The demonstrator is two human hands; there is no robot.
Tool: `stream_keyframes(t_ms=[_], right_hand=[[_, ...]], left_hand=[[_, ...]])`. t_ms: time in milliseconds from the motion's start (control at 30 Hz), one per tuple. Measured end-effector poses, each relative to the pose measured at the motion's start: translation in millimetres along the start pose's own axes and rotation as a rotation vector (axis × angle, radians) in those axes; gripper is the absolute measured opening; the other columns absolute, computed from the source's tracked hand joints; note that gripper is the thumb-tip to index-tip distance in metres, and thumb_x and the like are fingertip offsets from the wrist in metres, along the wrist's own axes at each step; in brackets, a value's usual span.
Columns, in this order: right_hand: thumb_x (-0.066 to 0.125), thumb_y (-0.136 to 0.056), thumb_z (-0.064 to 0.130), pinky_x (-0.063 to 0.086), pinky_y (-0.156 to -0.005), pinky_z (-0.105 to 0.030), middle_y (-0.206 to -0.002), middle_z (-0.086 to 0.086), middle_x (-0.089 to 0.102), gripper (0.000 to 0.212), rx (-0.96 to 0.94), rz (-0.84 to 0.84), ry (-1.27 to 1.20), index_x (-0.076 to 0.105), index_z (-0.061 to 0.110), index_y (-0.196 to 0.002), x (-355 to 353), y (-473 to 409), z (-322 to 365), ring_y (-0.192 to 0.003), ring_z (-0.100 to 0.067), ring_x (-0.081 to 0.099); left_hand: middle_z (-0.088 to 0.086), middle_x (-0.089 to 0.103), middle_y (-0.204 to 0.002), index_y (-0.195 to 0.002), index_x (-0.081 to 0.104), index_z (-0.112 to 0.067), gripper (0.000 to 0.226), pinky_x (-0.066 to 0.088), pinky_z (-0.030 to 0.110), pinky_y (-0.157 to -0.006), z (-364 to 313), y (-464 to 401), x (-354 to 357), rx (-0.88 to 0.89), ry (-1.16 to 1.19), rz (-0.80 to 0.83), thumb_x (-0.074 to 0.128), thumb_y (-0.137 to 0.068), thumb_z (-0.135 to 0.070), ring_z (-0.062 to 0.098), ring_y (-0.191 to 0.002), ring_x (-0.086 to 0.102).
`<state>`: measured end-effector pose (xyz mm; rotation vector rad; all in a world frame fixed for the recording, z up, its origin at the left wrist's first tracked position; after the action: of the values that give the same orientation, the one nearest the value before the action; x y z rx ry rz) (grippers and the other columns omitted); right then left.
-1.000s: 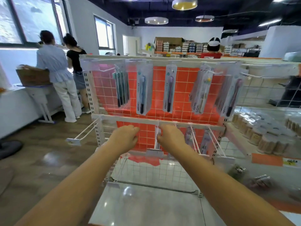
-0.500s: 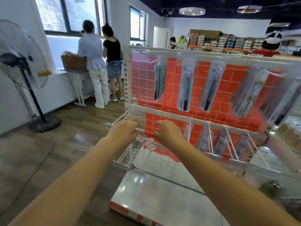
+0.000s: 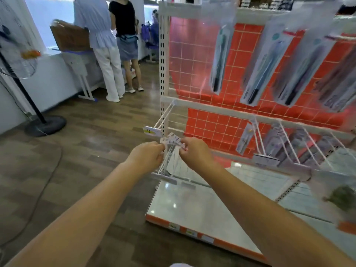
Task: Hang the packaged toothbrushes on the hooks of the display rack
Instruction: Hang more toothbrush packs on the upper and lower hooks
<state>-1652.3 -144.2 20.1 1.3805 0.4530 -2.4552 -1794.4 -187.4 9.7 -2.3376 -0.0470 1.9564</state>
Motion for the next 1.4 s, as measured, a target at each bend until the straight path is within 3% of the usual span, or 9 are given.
stream_keyframes(t_ms=[100, 200, 400, 600, 733, 900, 1067, 1233, 1400], right_hand=[[0.050, -0.089, 0.010, 0.050, -0.082, -0.034, -0.115, -0.010, 0.065, 0.035, 0.067, -0.010, -0.101, 0.060, 0.011, -0.123, 27.0, -2.5, 4.5, -0.094, -0.021, 0.061], [0.050, -0.088, 0.010, 0.045, -0.081, -0.028, -0.118, -0.009, 0.064, 0.036, 0.101, 0.027, -0.121, 0.060, 0.010, -0.123, 52.7, -9.1, 5.6, -0.097, -0.020, 0.059], [0.052, -0.089, 0.012, 0.042, -0.096, -0.030, -0.127, -0.005, 0.057, 0.035, 0.224, 0.154, -0.114, 0.058, 0.012, -0.124, 108.1, -32.4, -16.3, -0.113, -0.020, 0.055], [0.051, -0.091, 0.012, 0.039, -0.098, -0.029, -0.130, -0.005, 0.055, 0.035, 0.282, 0.255, -0.057, 0.056, 0.012, -0.125, 162.7, -69.7, -51.7, -0.117, -0.020, 0.051], [0.049, -0.091, 0.012, 0.039, -0.097, -0.028, -0.135, -0.004, 0.051, 0.037, 0.290, 0.297, -0.018, 0.054, 0.014, -0.128, 193.3, -98.6, -82.4, -0.120, -0.019, 0.050], [0.048, -0.091, 0.009, 0.037, -0.099, -0.027, -0.134, -0.002, 0.052, 0.036, 0.308, 0.269, -0.030, 0.055, 0.015, -0.126, 216.3, -122.2, -123.8, -0.121, -0.017, 0.048], [0.049, -0.088, 0.003, 0.032, -0.089, -0.022, -0.126, -0.006, 0.053, 0.035, 0.285, 0.240, -0.006, 0.056, 0.007, -0.122, 225.2, -156.4, -157.4, -0.117, -0.022, 0.048], [0.052, -0.087, 0.001, 0.032, -0.099, -0.027, -0.134, -0.008, 0.046, 0.045, 0.235, 0.256, -0.016, 0.048, 0.008, -0.131, 239.6, -196.9, -175.4, -0.125, -0.023, 0.040], [0.056, -0.083, 0.003, 0.033, -0.101, -0.035, -0.136, -0.010, 0.041, 0.056, 0.259, 0.130, 0.027, 0.039, 0.008, -0.136, 254.1, -236.9, -198.8, -0.125, -0.026, 0.037]], left_hand=[[0.013, 0.059, -0.112, -0.119, 0.056, -0.008, 0.031, 0.043, 0.035, -0.084, 21.6, 6.1, 18.1, -0.002, 0.051, 0.065, 0.045, -0.091, -0.016, 0.031, -0.106, 0.055], [0.012, 0.058, -0.117, -0.120, 0.055, -0.008, 0.031, 0.041, 0.035, -0.086, 42.2, 6.4, 36.6, -0.013, 0.080, 0.121, 0.044, -0.092, -0.017, 0.031, -0.108, 0.054], [0.010, 0.056, -0.117, -0.122, 0.052, -0.009, 0.032, 0.040, 0.033, -0.086, 74.0, -9.6, 75.6, -0.053, 0.116, 0.209, 0.042, -0.093, -0.017, 0.029, -0.110, 0.053], [0.009, 0.056, -0.111, -0.112, 0.052, -0.009, 0.025, 0.042, 0.035, -0.084, 106.3, -44.6, 127.0, -0.133, 0.183, 0.321, 0.039, -0.094, -0.020, 0.027, -0.105, 0.054], [0.009, 0.055, -0.114, -0.119, 0.052, -0.010, 0.029, 0.042, 0.036, -0.085, 112.7, -65.0, 159.1, -0.179, 0.249, 0.343, 0.039, -0.095, -0.020, 0.026, -0.106, 0.052], [0.006, 0.055, -0.116, -0.123, 0.050, -0.014, 0.029, 0.046, 0.034, -0.090, 110.2, -86.5, 200.4, -0.206, 0.329, 0.387, 0.038, -0.098, -0.023, 0.022, -0.106, 0.053], [0.003, 0.056, -0.118, -0.126, 0.049, -0.017, 0.030, 0.046, 0.030, -0.094, 101.1, -103.0, 236.3, -0.204, 0.392, 0.457, 0.039, -0.098, -0.024, 0.017, -0.106, 0.056], [0.004, 0.057, -0.119, -0.125, 0.050, -0.016, 0.031, 0.045, 0.029, -0.093, 102.0, -123.1, 258.7, -0.229, 0.425, 0.462, 0.039, -0.098, -0.025, 0.017, -0.106, 0.054], [0.007, 0.055, -0.122, -0.127, 0.049, -0.014, 0.033, 0.041, 0.032, -0.093, 103.8, -144.0, 274.3, -0.245, 0.368, 0.483, 0.037, -0.098, -0.025, 0.023, -0.111, 0.051]])
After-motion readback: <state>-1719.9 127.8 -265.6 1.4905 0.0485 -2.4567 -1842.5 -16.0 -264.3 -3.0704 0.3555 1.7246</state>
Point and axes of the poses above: each hand's wrist, its own y-axis away from the middle knuckle, its own x-axis out of the palm, z = x × y, the point moved 3 cm from there along -y, towards the middle knuckle
